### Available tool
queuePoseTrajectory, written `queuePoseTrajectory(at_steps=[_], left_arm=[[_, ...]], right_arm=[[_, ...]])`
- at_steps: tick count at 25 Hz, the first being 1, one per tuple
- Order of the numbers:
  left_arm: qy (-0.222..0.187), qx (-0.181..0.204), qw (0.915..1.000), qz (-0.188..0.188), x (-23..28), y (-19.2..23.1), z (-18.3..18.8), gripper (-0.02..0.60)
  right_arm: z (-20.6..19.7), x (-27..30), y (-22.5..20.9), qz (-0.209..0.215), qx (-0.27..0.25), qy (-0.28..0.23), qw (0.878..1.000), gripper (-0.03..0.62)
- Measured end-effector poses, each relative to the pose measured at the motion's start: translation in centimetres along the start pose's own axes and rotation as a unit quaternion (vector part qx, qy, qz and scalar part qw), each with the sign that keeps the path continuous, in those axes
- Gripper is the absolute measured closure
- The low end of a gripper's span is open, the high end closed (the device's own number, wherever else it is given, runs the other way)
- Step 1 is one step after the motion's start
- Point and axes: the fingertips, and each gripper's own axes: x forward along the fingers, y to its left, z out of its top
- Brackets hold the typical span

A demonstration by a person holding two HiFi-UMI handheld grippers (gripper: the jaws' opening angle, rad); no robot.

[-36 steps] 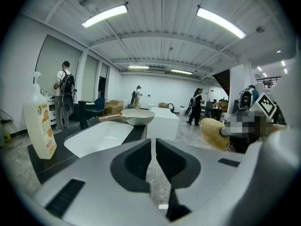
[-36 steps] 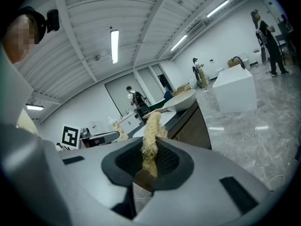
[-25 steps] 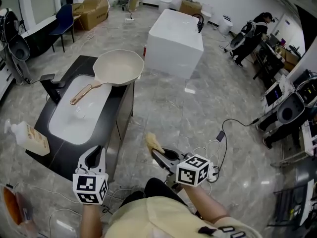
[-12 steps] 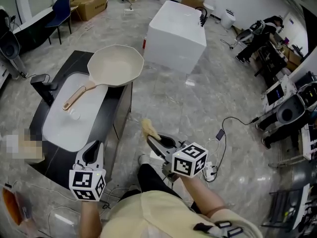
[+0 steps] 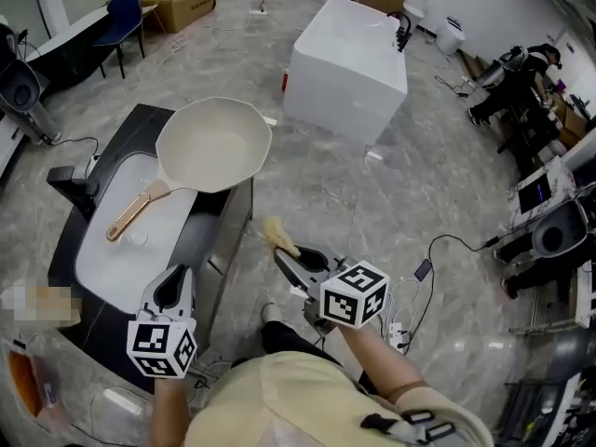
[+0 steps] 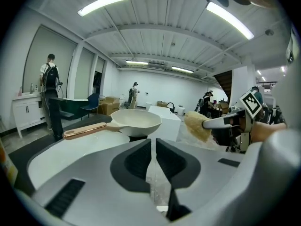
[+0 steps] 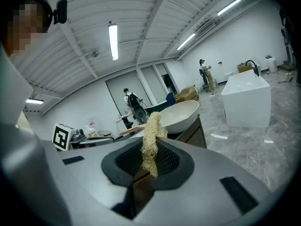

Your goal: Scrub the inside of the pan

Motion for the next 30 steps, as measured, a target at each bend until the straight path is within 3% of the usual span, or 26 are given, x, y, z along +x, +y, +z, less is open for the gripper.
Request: queuePoseTrajectory(at_steps=[8,14,19,30], left_arm=[[-0.011,-0.061,0.9969,0.048,5.3,1.8,1.9,0.54],[0.007,-0.033,0.9962,0.08,7.2,3.0,2.6,0.537],[0.018,-0.037,0.9945,0.097,7.8,5.7,2.5,0.537],[0.063,0.006,0.996,0.062,12.7,9.9,2.6,0.537]], right_arm=[[4.2,2.5,-5.8,0.019,-0.01,0.001,1.0,0.539],[6.8,5.6,-7.8,0.05,-0.029,0.008,0.998,0.539],[9.0,9.4,-8.4,0.057,-0.049,0.016,0.997,0.539],[14.5,18.9,-10.4,0.014,-0.104,0.073,0.992,0.539]])
